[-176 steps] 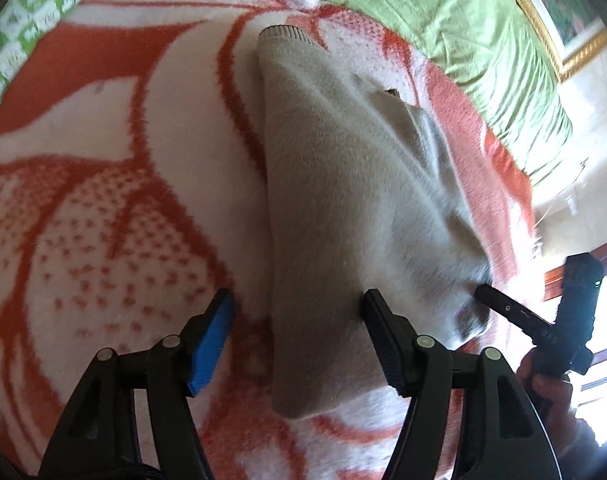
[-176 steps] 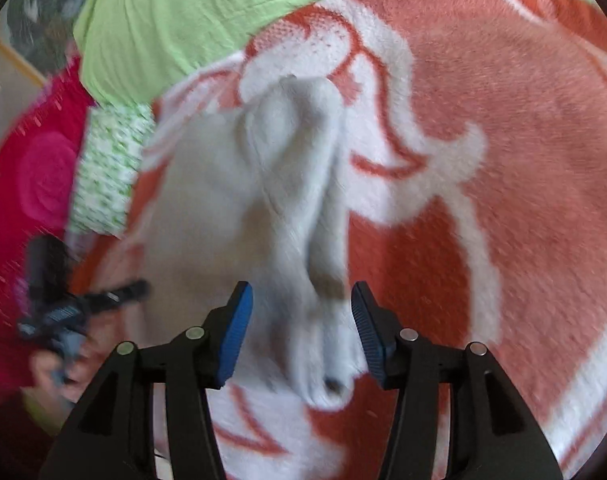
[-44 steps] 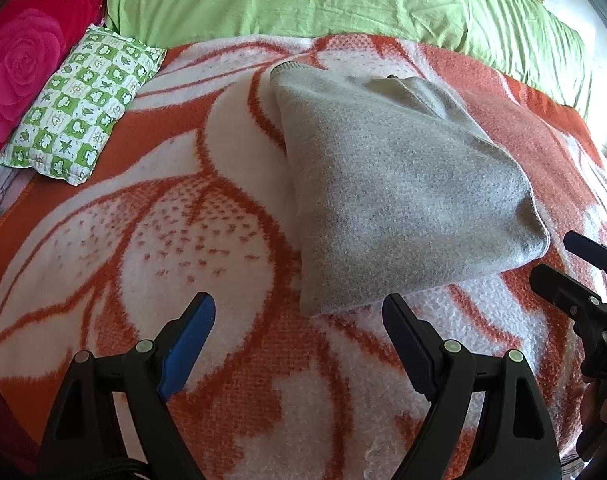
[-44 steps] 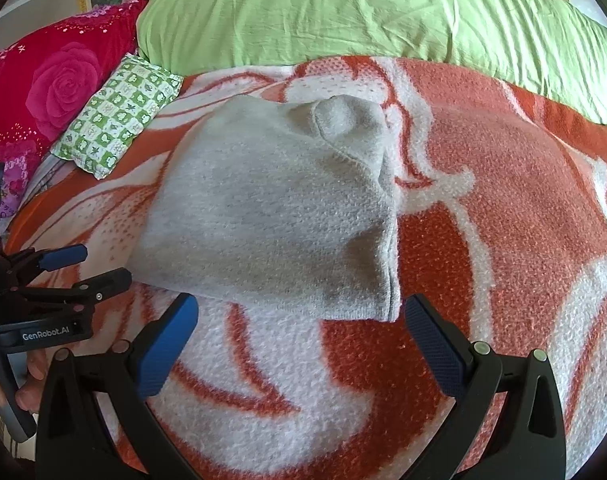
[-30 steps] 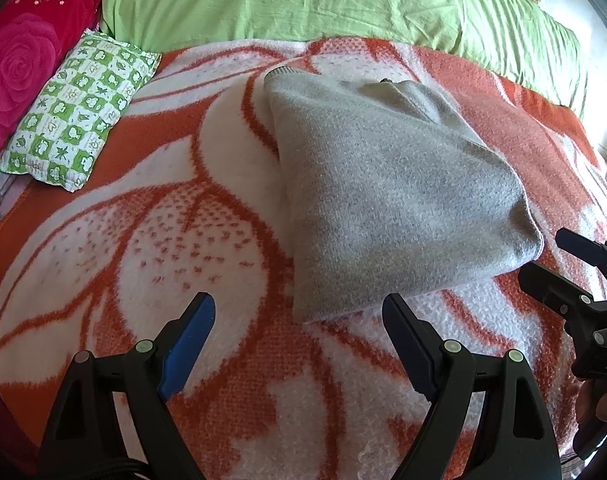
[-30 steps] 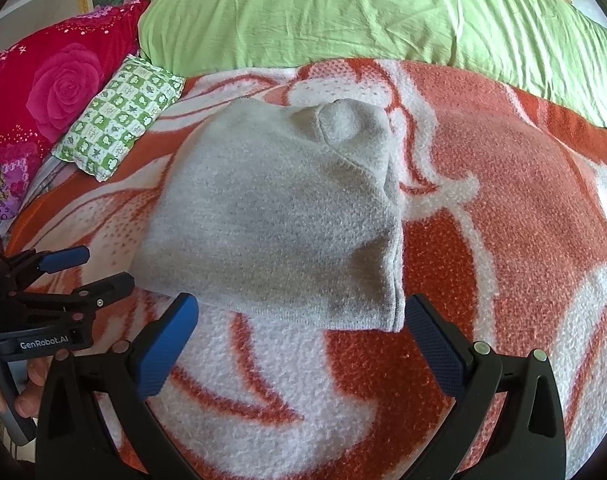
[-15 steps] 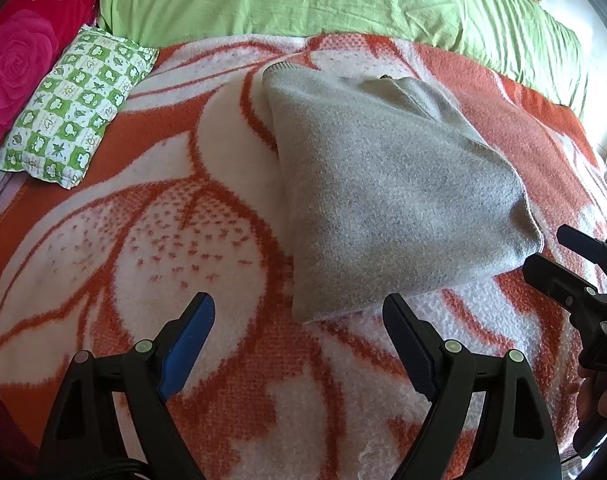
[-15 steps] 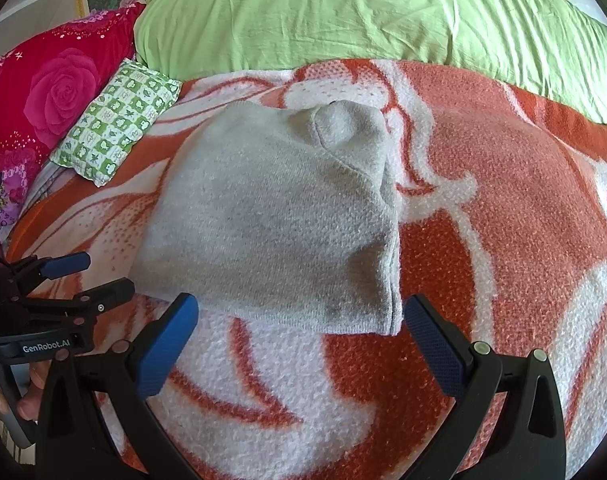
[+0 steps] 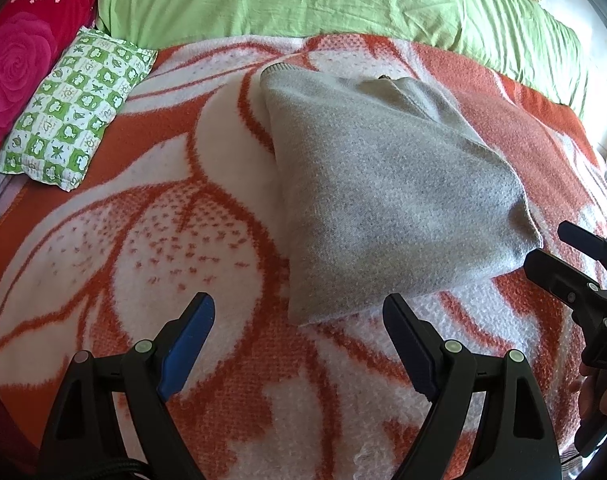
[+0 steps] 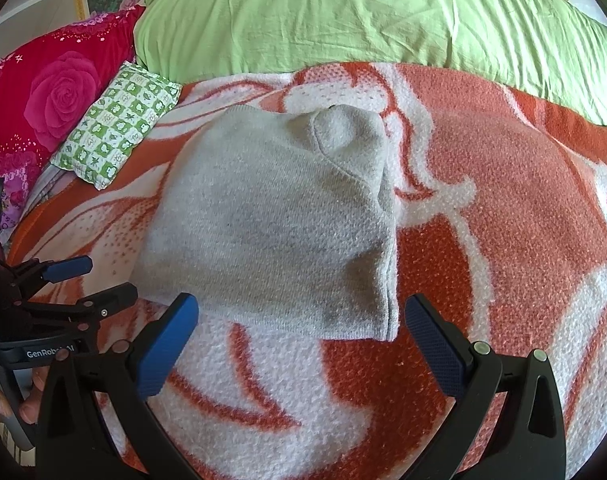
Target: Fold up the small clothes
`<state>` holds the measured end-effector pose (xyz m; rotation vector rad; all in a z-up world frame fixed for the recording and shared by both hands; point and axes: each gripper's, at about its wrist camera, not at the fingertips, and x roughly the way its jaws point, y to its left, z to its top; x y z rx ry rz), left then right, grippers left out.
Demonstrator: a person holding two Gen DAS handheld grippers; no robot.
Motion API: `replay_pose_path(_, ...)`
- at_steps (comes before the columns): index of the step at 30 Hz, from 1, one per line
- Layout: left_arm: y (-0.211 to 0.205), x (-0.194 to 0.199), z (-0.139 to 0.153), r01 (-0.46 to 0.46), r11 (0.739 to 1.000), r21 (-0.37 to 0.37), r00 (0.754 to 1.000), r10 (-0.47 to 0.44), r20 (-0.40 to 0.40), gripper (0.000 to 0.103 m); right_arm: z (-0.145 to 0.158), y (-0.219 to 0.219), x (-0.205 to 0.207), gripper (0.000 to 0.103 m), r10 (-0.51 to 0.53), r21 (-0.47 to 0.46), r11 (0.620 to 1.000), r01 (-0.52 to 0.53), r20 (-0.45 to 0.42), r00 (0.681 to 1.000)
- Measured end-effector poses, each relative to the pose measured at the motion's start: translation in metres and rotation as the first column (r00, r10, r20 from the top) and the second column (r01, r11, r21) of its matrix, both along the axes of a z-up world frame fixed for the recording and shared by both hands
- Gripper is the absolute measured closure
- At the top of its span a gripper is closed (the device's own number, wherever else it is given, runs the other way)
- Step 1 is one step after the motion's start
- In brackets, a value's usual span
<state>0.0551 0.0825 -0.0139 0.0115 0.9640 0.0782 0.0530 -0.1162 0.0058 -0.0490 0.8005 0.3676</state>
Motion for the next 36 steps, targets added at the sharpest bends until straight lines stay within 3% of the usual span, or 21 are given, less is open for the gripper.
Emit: replay_pose_path(36, -0.010, 0.005, 0.005, 0.015, 1.000, 0.001, 1.000, -0.015, -0.001, 0.016, 0.008, -0.006, 0.001, 0.000, 0.003, 0.015, 1.000, -0.003, 0.012, 1.000)
